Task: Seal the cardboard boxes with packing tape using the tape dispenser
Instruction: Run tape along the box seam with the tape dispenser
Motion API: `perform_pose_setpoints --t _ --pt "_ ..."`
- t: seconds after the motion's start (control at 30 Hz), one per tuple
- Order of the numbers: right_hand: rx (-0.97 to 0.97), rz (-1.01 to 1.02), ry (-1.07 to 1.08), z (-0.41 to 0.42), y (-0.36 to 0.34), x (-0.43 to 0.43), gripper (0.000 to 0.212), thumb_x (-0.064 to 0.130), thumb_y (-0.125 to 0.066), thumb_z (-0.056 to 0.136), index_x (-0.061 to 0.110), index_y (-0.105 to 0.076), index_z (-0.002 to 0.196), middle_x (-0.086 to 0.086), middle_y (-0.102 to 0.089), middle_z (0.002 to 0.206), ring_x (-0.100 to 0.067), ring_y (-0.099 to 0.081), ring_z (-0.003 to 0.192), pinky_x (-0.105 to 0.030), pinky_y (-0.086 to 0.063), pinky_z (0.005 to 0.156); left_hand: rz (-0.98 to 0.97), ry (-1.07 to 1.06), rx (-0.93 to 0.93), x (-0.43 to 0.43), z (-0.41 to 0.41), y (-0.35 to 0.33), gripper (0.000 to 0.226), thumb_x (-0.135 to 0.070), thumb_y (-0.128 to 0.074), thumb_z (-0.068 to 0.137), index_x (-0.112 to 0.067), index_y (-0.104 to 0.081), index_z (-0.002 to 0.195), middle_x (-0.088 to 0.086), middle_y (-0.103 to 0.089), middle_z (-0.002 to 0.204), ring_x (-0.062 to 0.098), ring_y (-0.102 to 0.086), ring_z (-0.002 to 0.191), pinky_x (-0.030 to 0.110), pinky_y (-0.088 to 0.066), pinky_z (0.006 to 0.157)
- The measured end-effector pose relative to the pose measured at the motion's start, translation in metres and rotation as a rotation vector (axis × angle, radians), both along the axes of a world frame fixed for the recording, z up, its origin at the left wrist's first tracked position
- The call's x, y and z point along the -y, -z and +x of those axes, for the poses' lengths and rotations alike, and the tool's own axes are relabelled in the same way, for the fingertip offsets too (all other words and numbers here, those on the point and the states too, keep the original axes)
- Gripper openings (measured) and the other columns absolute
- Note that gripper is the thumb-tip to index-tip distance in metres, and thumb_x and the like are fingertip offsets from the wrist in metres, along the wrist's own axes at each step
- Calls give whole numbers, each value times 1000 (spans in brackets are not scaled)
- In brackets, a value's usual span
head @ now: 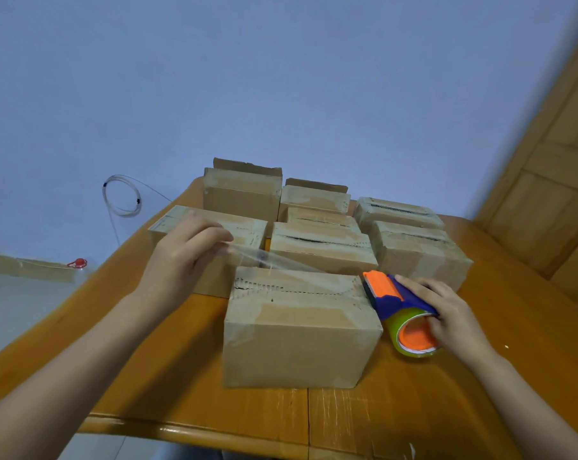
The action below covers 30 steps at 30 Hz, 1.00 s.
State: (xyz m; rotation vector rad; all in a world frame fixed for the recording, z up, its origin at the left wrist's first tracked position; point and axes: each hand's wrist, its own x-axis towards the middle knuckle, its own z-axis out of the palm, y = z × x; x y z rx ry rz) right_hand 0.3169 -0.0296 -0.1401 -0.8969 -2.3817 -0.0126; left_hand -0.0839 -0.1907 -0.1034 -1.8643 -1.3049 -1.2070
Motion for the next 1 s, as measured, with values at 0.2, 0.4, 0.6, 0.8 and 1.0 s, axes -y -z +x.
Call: perform_pose_setpoints --t 0.2,0.4,0.6,0.8,1.0 --pt "-3 2 8 -1 -2 1 118 -22 -62 70 65 -18 136 -3 -56 121 -15 -46 111 -33 -50 75 10 84 -127 -3 -13 3 20 -24 -45 101 -10 -59 98 15 -66 89 27 -61 80 40 -55 64" --pt "11 -2 8 -1 -3 2 118 -23 -60 70 65 -18 136 -3 -56 121 -20 -49 110 -33 -49 75 36 57 -221 -4 -22 14 20 -22 -50 99 -9 -66 97 15 -68 89 30 -65 76 36 -55 58" --pt "22 -11 22 0 -2 2 116 -22 -61 72 64 -19 137 -2 -55 123 -19 -48 111 -33 -51 75 41 37 -235 -2 -27 33 10 -17 -57 95 -18 -62 103 12 -68 88 27 -65 76 34 -53 56" --pt "16 -20 17 1 -3 3 112 -23 -58 71 58 -24 139 -3 -55 123 -21 -50 111 -37 -52 78 38 54 -215 2 -27 46 10 -20 -57 95 -21 -61 103 11 -69 88 26 -65 73 35 -53 54" --pt "18 -36 33 0 -2 5 111 -21 -59 74 61 -21 138 -5 -54 124 -21 -49 112 -35 -52 75 15 81 -95 3 -23 62 16 -20 -59 93 -22 -62 108 11 -69 91 23 -66 77 33 -54 57"
